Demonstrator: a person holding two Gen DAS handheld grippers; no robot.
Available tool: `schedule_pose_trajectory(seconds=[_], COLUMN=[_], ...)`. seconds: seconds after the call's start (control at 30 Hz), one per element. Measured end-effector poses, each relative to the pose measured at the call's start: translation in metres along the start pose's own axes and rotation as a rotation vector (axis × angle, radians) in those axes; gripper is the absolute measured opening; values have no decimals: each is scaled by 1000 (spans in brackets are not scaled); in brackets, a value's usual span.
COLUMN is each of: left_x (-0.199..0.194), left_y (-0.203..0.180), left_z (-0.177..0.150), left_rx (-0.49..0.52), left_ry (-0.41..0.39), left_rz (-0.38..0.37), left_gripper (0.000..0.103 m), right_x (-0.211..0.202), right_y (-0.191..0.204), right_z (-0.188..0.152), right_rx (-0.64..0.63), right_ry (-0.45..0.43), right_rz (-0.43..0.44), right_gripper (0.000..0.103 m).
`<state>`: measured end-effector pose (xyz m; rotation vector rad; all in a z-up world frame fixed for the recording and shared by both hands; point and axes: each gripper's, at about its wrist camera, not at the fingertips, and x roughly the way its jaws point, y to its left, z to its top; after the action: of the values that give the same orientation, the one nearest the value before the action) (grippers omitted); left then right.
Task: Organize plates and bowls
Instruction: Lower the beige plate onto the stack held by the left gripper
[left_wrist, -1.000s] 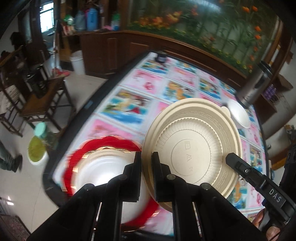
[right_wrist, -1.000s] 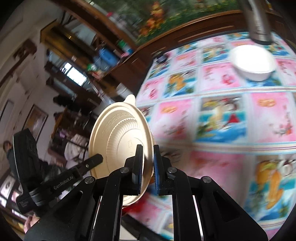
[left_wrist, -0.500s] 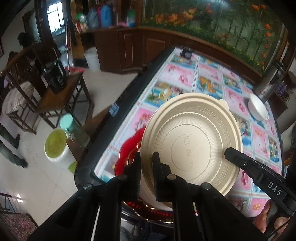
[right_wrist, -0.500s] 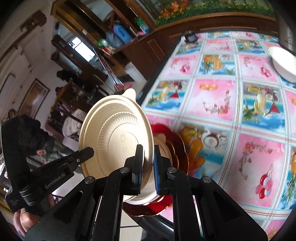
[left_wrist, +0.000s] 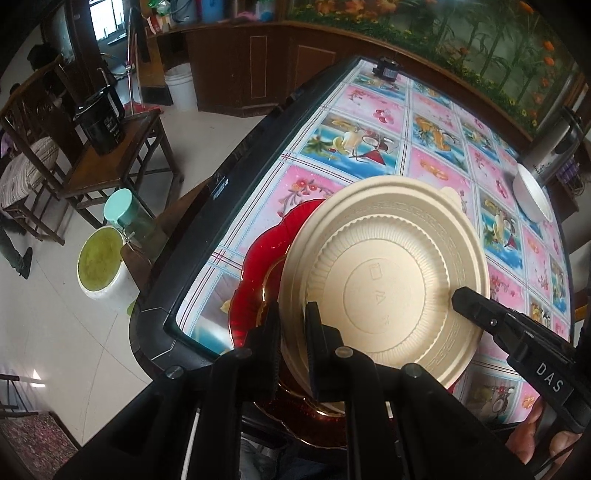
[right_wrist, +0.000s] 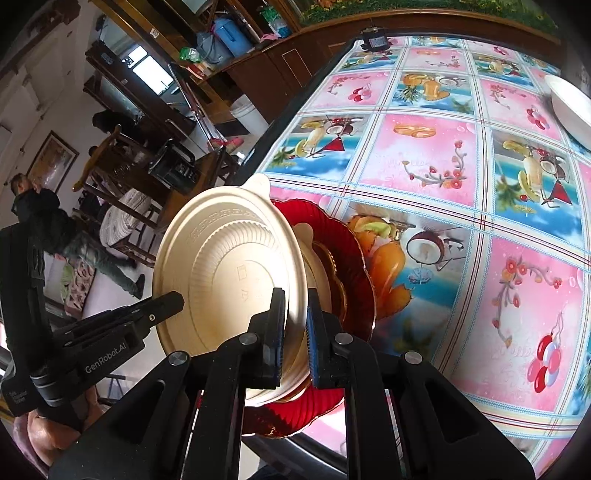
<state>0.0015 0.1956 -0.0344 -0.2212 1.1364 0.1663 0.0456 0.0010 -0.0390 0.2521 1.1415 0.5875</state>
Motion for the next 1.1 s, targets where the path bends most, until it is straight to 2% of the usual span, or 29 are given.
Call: schedule_pose_trajectory(seconds=[0.3, 0.47, 0.77, 1.1], left_x=[1, -4, -6, -15], left_y=[-2, -3, -8, -21], left_z=[0, -2, -7, -19], left_rx=[13, 25, 53, 131], left_ry=[7, 2, -77, -175], left_rz=[4, -1, 38, 112], left_gripper=[12, 12, 12, 15], right_x=[1, -3, 4, 4], right_y=[-1, -4, -2, 1], right_z=[4, 5, 2, -2], right_rx=[-5, 10, -23, -76], right_ry=[-3, 16, 7, -14], right_rz=[-3, 23, -11, -40], right_gripper=[10, 10, 10, 12])
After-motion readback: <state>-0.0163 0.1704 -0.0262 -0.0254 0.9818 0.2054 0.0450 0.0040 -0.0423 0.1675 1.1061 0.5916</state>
